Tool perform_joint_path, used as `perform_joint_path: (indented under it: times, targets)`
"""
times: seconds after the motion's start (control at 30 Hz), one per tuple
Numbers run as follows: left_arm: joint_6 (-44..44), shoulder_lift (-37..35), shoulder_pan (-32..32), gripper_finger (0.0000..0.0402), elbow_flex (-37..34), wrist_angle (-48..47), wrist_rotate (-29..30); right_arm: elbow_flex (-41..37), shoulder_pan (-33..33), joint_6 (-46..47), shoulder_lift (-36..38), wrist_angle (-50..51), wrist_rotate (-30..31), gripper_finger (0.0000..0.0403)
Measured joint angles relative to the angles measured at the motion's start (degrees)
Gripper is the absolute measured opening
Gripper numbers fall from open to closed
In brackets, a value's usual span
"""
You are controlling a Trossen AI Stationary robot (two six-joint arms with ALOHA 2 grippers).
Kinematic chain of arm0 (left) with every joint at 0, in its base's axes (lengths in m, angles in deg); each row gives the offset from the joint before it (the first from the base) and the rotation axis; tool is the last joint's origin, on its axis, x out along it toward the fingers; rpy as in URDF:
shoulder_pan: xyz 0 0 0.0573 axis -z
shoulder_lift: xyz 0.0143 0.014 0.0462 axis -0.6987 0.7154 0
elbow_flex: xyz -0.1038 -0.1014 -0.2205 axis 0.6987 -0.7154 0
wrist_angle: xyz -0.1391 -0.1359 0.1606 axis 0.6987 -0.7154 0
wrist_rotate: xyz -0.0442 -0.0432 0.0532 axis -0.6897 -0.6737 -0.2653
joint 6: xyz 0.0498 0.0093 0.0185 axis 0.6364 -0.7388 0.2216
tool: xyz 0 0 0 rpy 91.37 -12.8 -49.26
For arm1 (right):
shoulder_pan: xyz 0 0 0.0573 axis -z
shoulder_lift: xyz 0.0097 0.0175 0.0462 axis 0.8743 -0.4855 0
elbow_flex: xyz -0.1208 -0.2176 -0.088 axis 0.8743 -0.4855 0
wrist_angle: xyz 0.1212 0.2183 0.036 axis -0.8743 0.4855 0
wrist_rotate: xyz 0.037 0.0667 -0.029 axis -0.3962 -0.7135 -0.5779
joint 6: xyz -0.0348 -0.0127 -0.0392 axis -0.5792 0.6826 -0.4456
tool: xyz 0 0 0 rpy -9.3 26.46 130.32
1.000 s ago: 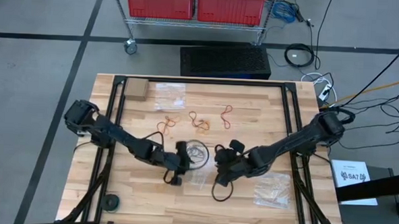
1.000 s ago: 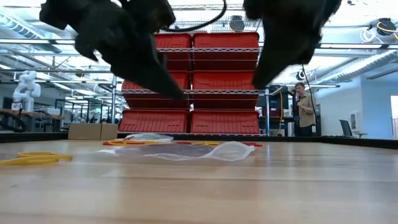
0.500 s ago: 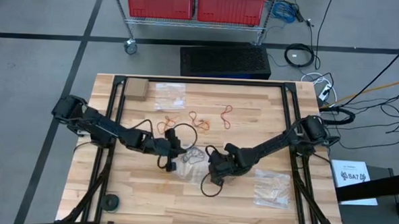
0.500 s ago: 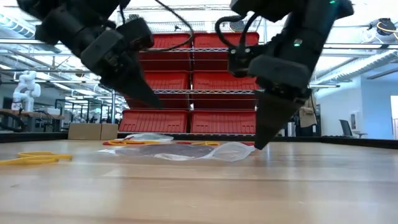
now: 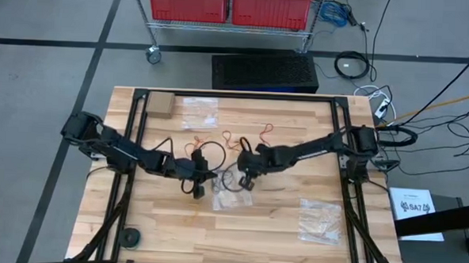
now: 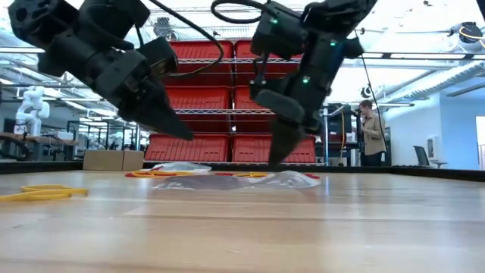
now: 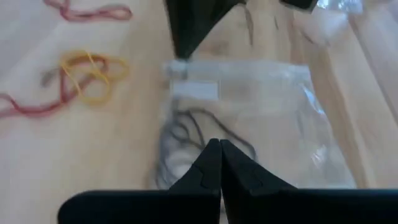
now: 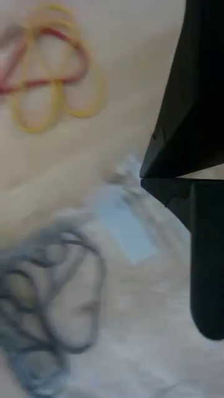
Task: Sort rubber bands
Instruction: Close the top right transparent zip lock bag
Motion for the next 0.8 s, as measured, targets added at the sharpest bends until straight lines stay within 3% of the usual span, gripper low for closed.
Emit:
perform_joint_path:
  times: [0.17,0.27,0.47,0.63,0.8]
  targets:
    - [0.16,0.71,-5.2,0.0001,-0.02,-1.38,-0.27,1.38,-1.14,-0.78,3.67,3.03,-2.32,0.0]
    - [0.06,1.59,-8.05,0.0001,-0.02,-1.42,-3.13,1.46,-4.11,0.33,5.29,2.57,-6.75,0.0]
    - [-1.51,4.23,-9.5,0.0,-0.02,-0.6,-9.34,1.43,-12.32,3.18,2.07,1.06,-12.84,0.0]
    - [-4.63,8.41,-8.51,0.0,-0.02,0.19,-12.07,1.36,-16.37,7.61,-1.19,1.18,-13.16,0.0]
    - [-8.5,10.78,-6.04,0.0,0.19,2.02,-13.25,1.36,-15.91,9.54,-1.99,4.07,-10.35,0.0]
